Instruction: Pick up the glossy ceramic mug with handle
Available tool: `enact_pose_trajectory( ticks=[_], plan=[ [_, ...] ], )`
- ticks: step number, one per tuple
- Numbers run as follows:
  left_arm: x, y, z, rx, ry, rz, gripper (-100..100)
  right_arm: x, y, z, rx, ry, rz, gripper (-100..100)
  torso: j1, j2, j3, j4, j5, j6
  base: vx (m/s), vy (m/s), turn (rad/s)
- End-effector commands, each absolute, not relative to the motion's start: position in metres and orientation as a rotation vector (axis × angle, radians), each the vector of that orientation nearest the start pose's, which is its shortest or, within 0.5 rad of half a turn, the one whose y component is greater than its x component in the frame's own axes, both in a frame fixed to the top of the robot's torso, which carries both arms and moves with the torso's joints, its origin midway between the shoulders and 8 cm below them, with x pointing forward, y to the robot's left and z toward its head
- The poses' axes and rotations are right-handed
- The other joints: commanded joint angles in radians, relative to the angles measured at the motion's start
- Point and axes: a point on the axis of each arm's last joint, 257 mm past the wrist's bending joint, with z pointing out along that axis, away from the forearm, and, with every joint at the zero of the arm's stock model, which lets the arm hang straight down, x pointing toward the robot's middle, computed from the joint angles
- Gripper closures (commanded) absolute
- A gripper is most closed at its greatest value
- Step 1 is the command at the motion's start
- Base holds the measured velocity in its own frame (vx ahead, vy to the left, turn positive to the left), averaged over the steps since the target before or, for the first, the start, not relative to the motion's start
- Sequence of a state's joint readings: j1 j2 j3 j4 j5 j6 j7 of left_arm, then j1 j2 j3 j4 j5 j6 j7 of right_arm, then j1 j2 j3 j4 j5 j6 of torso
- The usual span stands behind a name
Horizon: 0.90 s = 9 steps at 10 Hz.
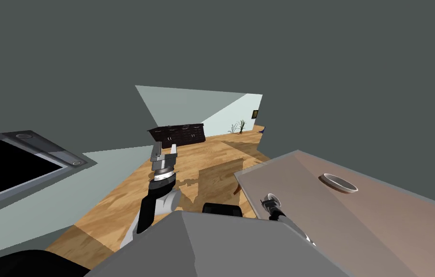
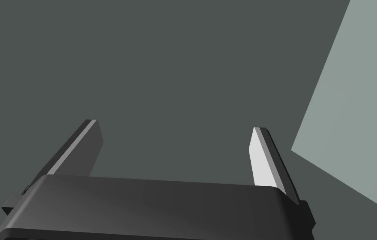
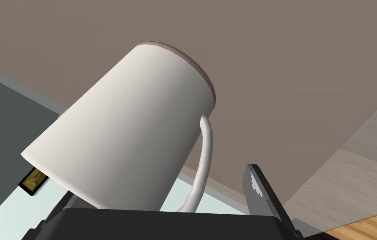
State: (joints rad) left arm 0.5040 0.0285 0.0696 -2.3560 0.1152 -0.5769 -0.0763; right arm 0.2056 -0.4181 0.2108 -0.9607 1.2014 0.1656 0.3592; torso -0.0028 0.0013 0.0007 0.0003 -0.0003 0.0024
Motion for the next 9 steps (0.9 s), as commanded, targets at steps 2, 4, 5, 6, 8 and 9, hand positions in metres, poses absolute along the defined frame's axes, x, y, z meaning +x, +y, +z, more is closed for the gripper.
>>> enact_pose_trajectory(
  ticks=[2, 4, 5, 6, 8, 9],
  plan=[
    [0.306, 0.304, 0.072, -0.549, 0.477, -1.266, 0, 0.271, -0.447, -0.561, -0.33, 2.394, -0.573, -100, 0.002, -0.001, 0.0, 0.0, 0.0, 0.0, -0.004, -0.018, 0.096],
    [0.306, 0.304, 0.072, -0.549, 0.477, -1.266, 0, 0.269, -0.455, -0.558, -0.268, 2.391, -0.592, -100, 0.0, 0.0, 0.0, 0.0, 0.0, -0.001, -0.014, -0.038, 0.206],
    [0.306, 0.304, 0.072, -0.549, 0.477, -1.266, 0, 0.269, -0.455, -0.558, -0.226, 2.391, -0.576, -100, 0.001, 0.0, 0.0, 0.0, 0.0, 0.0, -0.005, -0.007, -0.017],
    [0.306, 0.304, 0.072, -0.549, 0.477, -1.266, 0, 0.269, -0.455, -0.558, -0.208, 2.39, -0.569, -100, 0.002, 0.0, 0.0, 0.0, 0.0, 0.0, -0.001, 0.005, -0.018],
    [0.306, 0.304, 0.072, -0.549, 0.477, -1.266, 0, 0.252, -0.458, -0.553, -0.205, 2.372, -0.621, -100, 0.002, 0.0, 0.0, 0.0, 0.0, -0.001, -0.023, -0.038, 0.315],
    [0.306, 0.304, 0.072, -0.549, 0.477, -1.266, 0, 0.252, -0.459, -0.552, -0.19, 2.371, -0.624, -100, 0.0, 0.001, 0.001, 0.0, 0.0, 0.0, -0.015, -0.04, 0.004]
  ],
)
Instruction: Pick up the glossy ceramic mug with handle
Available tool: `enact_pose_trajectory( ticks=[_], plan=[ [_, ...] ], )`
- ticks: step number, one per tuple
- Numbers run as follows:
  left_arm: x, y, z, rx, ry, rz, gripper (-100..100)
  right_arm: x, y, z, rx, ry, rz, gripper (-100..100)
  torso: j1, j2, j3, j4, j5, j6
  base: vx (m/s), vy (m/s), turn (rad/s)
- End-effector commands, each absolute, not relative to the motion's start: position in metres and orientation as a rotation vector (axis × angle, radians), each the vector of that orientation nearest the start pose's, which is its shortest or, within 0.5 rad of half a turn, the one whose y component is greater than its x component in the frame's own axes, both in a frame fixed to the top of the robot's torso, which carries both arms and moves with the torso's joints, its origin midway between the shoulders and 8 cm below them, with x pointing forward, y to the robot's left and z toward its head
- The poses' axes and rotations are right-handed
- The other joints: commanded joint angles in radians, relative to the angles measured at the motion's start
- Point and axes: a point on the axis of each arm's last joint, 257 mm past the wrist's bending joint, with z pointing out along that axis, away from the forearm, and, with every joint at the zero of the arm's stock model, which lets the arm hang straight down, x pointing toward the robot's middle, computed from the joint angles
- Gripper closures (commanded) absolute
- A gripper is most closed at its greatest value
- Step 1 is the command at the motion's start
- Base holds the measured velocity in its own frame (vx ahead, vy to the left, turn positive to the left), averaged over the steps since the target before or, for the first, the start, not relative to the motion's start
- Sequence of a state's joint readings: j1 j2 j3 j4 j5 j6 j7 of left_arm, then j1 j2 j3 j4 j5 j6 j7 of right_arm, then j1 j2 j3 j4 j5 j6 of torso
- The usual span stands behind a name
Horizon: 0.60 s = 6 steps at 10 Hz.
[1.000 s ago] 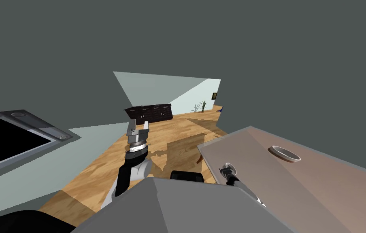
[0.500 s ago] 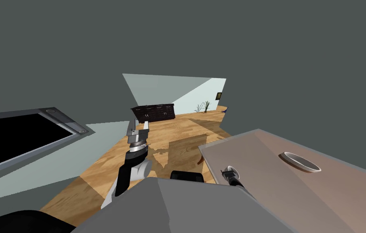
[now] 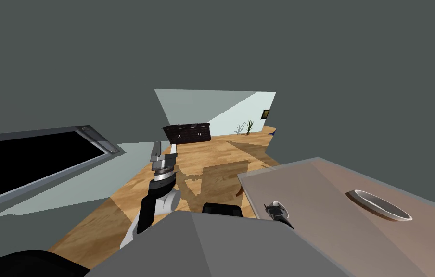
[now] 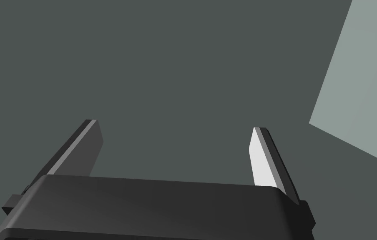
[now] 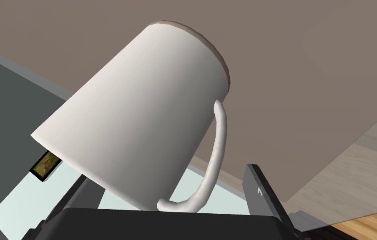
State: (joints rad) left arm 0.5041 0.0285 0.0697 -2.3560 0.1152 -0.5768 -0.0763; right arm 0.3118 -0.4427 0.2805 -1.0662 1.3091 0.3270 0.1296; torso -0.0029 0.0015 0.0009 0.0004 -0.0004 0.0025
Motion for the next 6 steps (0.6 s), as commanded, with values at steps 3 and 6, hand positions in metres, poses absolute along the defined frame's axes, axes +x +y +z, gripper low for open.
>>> enact_pose_trajectory(
  ticks=[3, 6],
  plan=[
    [0.306, 0.304, 0.072, -0.549, 0.477, -1.266, 0, 0.237, -0.455, -0.548, -0.166, 2.353, -0.634, -100, 0.003, -0.001, -0.001, 0.0, 0.001, 0.0, -0.001, -0.008, 0.127],
    [0.306, 0.304, 0.072, -0.549, 0.478, -1.266, 0, 0.237, -0.461, -0.544, -0.061, 2.333, -0.625, -100, 0.001, 0.0, 0.0, 0.0, 0.0, 0.0, -0.019, -0.033, 0.069]
  ],
)
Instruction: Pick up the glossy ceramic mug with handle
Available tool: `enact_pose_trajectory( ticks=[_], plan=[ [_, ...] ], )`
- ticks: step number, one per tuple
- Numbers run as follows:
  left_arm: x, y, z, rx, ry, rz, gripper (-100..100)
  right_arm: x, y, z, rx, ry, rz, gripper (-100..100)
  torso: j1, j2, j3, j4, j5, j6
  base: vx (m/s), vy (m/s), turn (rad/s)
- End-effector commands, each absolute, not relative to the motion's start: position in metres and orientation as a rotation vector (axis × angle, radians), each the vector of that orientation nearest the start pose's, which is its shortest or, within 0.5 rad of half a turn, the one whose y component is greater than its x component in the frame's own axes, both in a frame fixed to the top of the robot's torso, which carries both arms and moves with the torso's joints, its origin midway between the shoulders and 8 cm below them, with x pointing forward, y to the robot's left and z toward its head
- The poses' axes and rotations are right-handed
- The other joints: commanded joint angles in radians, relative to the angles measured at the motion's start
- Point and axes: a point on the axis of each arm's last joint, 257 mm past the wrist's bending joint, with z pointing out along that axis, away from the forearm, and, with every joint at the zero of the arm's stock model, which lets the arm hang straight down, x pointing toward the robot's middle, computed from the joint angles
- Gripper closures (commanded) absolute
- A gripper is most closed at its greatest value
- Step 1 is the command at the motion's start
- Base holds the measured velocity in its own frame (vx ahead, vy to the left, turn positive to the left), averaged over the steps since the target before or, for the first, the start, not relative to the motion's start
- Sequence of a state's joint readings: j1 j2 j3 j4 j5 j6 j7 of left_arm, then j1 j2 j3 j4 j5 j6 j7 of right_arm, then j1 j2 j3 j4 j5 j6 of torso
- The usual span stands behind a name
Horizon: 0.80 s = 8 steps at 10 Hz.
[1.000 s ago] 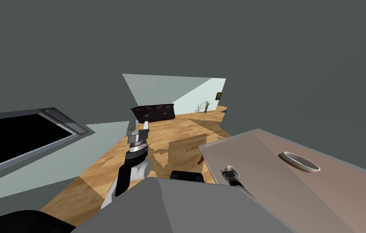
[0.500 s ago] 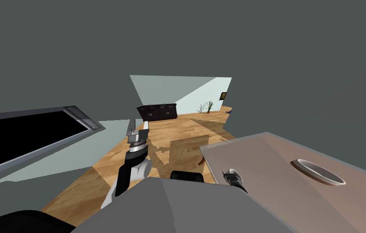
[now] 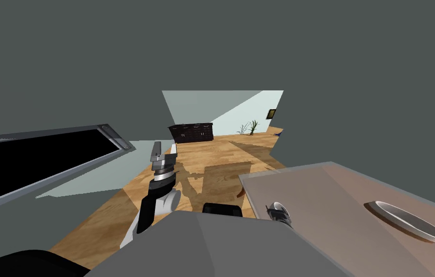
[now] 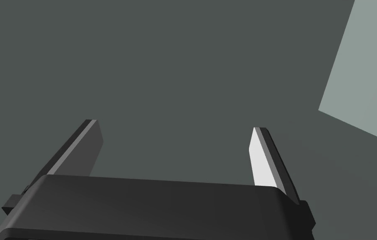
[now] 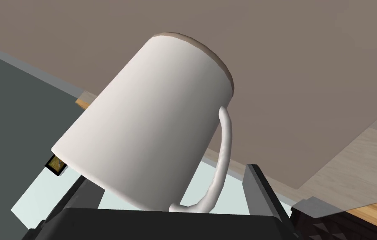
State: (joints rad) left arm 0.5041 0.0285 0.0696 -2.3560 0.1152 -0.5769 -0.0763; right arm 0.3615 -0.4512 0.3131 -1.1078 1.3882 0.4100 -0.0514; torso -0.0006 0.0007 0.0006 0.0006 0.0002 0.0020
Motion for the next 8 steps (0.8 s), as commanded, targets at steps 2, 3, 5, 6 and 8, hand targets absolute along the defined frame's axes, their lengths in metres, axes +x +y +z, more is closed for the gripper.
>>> enact_pose_trajectory(
  ticks=[2, 3, 5, 6, 8],
  plan=[
    [0.3065, 0.3044, 0.0717, -0.549, 0.477, -1.266, 0, 0.2231, -0.4593, -0.534, -0.055, 2.296, -0.658, -100, -0.001, 0.001, 0.0, 0.0, 0.0, -0.001, -0.025, -0.037, 0.299],
    [0.3065, 0.3044, 0.0717, -0.549, 0.477, -1.266, 0, 0.223, -0.4606, -0.5331, -0.018, 2.29, -0.65, -100, -0.002, 0.001, 0.001, 0.0, 0.0, -0.001, -0.018, -0.026, 0.057],
    [0.3064, 0.3045, 0.0717, -0.549, 0.478, -1.266, 0, 0.2237, -0.4603, -0.5332, -0.011, 2.29, -0.645, -100, 0.0, 0.0, 0.0, 0.0, 0.0, 0.0, -0.003, -0.003, -0.018],
    [0.3064, 0.3045, 0.0717, -0.549, 0.478, -1.266, 0, 0.2235, -0.4605, -0.533, -0.004, 2.288, -0.643, 100, 0.0, -0.001, 0.0, 0.0, 0.0, 0.0, 0.0, 0.0, 0.0],
    [0.3064, 0.3045, 0.0717, -0.549, 0.478, -1.266, 0, 0.2239, -0.4598, -0.5331, -0.006, 2.289, -0.642, 100, 0.0, -0.001, 0.0, 0.0, 0.0, 0.001, 0.0, 0.0, 0.0]
  ],
)
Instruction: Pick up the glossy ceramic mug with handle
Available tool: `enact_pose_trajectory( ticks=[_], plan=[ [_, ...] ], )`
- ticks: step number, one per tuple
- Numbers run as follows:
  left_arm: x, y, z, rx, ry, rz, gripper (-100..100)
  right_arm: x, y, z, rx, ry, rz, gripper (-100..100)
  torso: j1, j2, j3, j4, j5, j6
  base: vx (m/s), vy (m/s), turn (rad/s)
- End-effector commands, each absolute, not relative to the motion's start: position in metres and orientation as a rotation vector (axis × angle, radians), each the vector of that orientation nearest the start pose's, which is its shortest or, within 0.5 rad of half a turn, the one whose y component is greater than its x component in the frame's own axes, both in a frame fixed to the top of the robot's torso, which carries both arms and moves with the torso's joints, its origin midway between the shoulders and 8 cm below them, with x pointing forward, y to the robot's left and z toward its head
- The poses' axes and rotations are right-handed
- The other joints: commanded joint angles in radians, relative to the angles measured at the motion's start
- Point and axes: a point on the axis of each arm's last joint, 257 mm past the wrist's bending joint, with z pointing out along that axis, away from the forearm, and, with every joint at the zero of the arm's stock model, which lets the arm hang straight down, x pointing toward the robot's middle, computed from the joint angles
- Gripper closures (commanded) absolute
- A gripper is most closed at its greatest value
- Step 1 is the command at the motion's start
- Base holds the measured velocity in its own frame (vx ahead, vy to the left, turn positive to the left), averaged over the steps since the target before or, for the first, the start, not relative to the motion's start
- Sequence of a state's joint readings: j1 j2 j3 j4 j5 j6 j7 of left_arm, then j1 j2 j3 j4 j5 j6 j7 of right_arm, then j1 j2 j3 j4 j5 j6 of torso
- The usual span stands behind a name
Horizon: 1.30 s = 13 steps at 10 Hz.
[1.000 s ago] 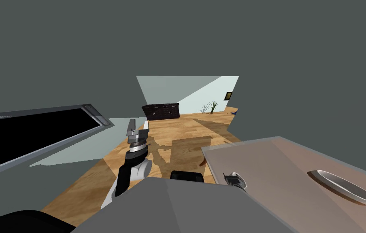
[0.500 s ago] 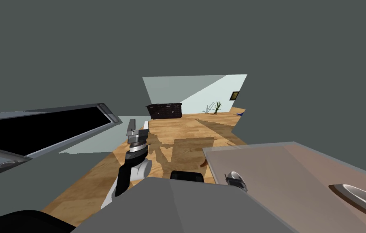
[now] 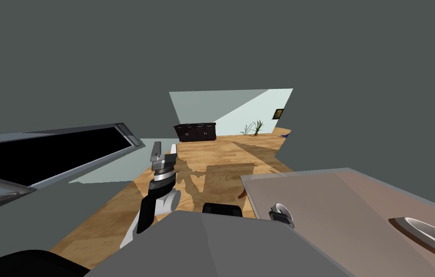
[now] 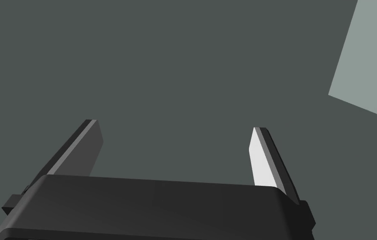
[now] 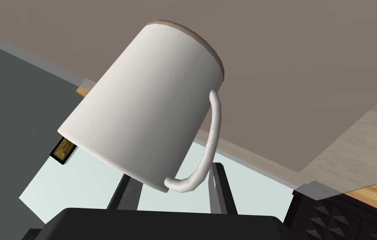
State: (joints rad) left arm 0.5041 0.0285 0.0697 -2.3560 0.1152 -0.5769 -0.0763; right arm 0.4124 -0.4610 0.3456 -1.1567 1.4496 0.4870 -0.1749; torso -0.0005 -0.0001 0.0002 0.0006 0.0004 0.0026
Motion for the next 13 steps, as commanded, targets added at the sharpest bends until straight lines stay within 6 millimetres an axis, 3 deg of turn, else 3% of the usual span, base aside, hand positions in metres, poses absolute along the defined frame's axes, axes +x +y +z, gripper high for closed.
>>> enact_pose_trajectory(
  ticks=[1, 2, 3, 4, 6, 7, 11, 12, 13],
  plan=[
    [0.306, 0.304, 0.072, -0.549, 0.478, -1.266, 0, 0.224, -0.46, -0.533, -0.007, 2.289, -0.642, 100, 0.0, 0.0, 0.0, 0.0, 0.0, 0.0, 0.0, 0.0, 0.0],
    [0.306, 0.304, 0.072, -0.549, 0.478, -1.266, 0, 0.223, -0.46, -0.533, -0.007, 2.29, -0.642, 100, 0.0, 0.0, 0.0, 0.0, 0.0, 0.0, 0.0, 0.0, 0.0],
    [0.306, 0.304, 0.072, -0.549, 0.478, -1.266, 0, 0.223, -0.46, -0.533, -0.007, 2.29, -0.642, 0, 0.0, 0.0, 0.0, 0.0, 0.0, 0.0, 0.0, 0.0, 0.0],
    [0.306, 0.304, 0.072, -0.549, 0.478, -1.266, 0, 0.236, -0.466, -0.54, 0.002, 2.314, -0.63, 100, 0.0, 0.0, 0.0, 0.0, 0.0, 0.0, 0.034, 0.037, -0.352],
    [0.306, 0.304, 0.072, -0.549, 0.477, -1.266, 0, 0.237, -0.461, -0.544, -0.061, 2.333, -0.625, 100, 0.0, -0.002, -0.002, -0.003, -0.002, 0.002, 0.028, 0.044, -0.153],
    [0.306, 0.304, 0.072, -0.549, 0.477, -1.266, 0, 0.252, -0.466, -0.547, -0.027, 2.344, -0.603, 100, -0.002, -0.002, -0.003, -0.004, -0.005, 0.001, 0.019, 0.054, -0.302],
    [0.306, 0.304, 0.072, -0.549, 0.478, -1.266, 0, 0.252, -0.459, -0.552, -0.134, 2.368, -0.602, 100, -0.012, -0.003, -0.005, -0.008, -0.012, 0.004, 0.009, 0.016, -0.068],
    [0.306, 0.304, 0.072, -0.549, 0.478, -1.266, 0, 0.268, -0.461, -0.555, -0.104, 2.378, -0.567, 100, -0.013, -0.003, -0.005, -0.008, -0.012, 0.004, 0.023, 0.028, -0.327],
    [0.306, 0.305, 0.072, -0.549, 0.478, -1.265, 0, 0.269, -0.455, -0.558, -0.149, 2.388, -0.549, 100, -0.011, -0.004, -0.006, -0.008, -0.011, 0.005, 0.032, 0.048, -0.258]
  ],
)
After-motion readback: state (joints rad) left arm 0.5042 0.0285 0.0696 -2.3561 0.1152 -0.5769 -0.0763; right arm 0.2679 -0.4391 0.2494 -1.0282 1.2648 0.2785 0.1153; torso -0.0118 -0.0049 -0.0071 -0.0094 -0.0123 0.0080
